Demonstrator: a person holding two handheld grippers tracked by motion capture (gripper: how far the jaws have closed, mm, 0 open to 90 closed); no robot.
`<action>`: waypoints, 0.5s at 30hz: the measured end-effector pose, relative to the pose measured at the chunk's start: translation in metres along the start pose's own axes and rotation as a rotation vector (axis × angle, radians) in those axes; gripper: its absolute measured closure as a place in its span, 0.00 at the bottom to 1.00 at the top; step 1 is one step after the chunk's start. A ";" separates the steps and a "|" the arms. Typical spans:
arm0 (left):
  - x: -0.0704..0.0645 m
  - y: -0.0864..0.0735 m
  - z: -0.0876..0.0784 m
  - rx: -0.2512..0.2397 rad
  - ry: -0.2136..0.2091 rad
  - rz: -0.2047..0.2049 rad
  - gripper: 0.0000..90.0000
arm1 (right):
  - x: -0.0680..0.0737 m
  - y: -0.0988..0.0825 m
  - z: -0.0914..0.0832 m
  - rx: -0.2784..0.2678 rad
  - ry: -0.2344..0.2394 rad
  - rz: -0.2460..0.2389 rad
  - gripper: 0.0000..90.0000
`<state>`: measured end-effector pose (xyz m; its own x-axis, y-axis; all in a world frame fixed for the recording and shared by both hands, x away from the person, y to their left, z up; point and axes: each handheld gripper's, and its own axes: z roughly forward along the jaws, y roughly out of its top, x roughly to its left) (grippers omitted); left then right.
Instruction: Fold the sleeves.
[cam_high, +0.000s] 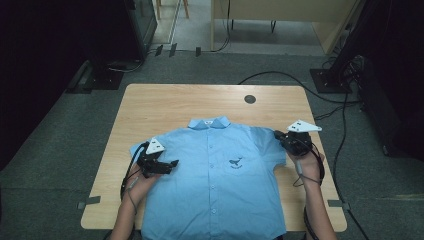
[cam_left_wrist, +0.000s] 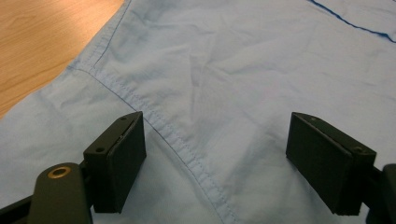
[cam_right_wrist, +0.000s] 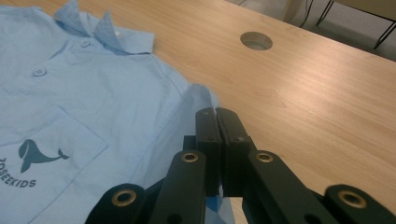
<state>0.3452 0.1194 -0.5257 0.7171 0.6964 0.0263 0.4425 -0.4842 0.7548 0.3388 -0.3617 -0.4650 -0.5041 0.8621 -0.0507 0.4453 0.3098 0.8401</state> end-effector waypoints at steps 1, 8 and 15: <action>0.000 0.000 0.000 0.001 0.000 0.001 0.22 | 0.001 0.001 0.000 0.003 0.005 -0.001 0.98; 0.000 0.000 0.000 0.000 0.000 0.000 0.22 | 0.007 0.005 0.001 -0.002 0.021 -0.021 0.98; 0.000 0.000 0.000 0.000 0.000 0.000 0.22 | 0.012 0.008 0.001 0.007 0.038 -0.031 0.98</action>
<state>0.3452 0.1194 -0.5258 0.7169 0.6967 0.0263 0.4426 -0.4839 0.7549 0.3369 -0.3480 -0.4600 -0.5454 0.8363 -0.0561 0.4343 0.3392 0.8345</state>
